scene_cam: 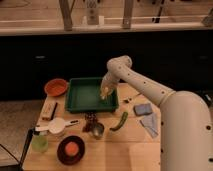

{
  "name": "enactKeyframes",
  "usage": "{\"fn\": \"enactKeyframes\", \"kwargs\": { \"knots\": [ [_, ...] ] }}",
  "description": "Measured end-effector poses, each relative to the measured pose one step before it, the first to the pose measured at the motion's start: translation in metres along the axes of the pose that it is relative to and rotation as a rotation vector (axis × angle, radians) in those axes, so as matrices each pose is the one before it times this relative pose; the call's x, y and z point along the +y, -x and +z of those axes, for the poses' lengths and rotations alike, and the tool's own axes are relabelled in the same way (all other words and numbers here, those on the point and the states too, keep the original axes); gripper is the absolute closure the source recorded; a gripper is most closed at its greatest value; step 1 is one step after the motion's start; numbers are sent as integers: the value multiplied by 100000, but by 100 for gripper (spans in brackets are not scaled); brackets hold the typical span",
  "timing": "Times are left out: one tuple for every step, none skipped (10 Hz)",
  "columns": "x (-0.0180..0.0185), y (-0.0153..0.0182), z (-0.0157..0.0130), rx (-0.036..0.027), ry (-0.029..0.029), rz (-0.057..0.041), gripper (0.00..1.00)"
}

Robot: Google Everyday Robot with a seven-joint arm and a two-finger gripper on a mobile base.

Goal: Place banana in tray

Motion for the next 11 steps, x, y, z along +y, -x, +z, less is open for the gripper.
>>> {"fn": "enactKeyframes", "kwargs": {
  "knots": [
    [-183,-2,-58,-246,-172,-480,20],
    [-213,40,-41,-291,-11,-598,20],
    [-203,39,-18,-196,-32,-500,20],
    [-183,50,-24,-80,-88,-395,20],
    [-141,33,-71,-13,-85,-300,20],
    [-167,18,-107,-77,-221,-239,20],
    [-90,-1,-80,-48,-178,-78,20],
    [-108,20,-49,-129,-254,-78,20],
    [-55,-40,-118,-153,-462,-2,20],
    [-4,-61,-79,-137,-247,-34,20],
    [44,-23,-24,-302,-141,2,20]
  ]
}}
